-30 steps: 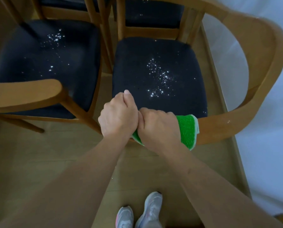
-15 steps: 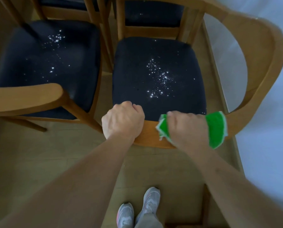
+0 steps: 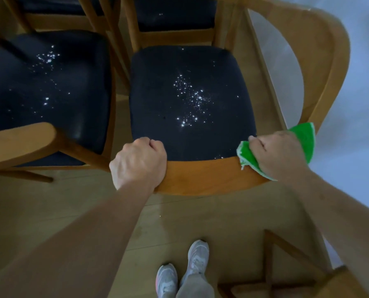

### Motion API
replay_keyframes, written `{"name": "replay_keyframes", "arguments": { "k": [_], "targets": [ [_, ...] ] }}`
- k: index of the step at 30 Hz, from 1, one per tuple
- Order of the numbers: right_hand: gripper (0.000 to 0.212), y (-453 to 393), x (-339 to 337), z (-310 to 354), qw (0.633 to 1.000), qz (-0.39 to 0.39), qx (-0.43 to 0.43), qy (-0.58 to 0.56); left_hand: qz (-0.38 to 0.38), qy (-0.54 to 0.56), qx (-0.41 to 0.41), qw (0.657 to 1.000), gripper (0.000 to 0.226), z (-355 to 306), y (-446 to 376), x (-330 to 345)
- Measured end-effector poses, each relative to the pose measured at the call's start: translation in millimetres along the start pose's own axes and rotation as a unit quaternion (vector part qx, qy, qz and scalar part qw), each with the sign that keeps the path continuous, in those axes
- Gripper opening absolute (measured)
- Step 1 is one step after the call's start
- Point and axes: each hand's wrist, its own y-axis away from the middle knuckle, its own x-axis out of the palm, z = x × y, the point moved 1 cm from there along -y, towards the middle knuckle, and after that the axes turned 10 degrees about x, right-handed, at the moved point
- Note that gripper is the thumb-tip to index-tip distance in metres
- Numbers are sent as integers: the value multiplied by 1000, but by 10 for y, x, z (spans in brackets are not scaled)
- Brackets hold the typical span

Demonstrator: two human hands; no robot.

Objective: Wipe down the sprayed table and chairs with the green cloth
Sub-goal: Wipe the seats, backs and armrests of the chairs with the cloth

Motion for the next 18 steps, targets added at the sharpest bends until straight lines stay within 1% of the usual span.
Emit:
{"name": "replay_keyframes", "arguments": {
  "k": [1,3,5,8,10,12,14,16,18],
  "targets": [
    [50,-19,14,-21,1000,-8,19,9,1,-1,0,1000,40,-8,-1,6],
    [49,2,51,147,998,0,51,24,4,-2,-4,1000,39,-5,-9,12],
    [48,112,99,442,999,4,46,26,7,-3,-6,1000,39,1,-8,17],
    [53,245,168,1011,999,14,26,24,14,-4,-8,1000,41,9,-15,23],
    [51,318,189,1361,999,21,27,-8,16,-11,-15,1000,42,1,-27,16],
    [48,345,171,1515,999,8,22,-48,15,-9,-27,999,42,1,-28,12],
    [48,342,153,1457,998,11,-18,-60,16,-7,-30,999,42,-5,-24,6],
    [48,286,129,1243,996,29,-56,-57,18,-6,-29,999,40,-1,-17,0],
    [52,144,123,840,999,34,-31,-30,19,-3,-25,1000,39,-8,-17,-9]
  ]
}}
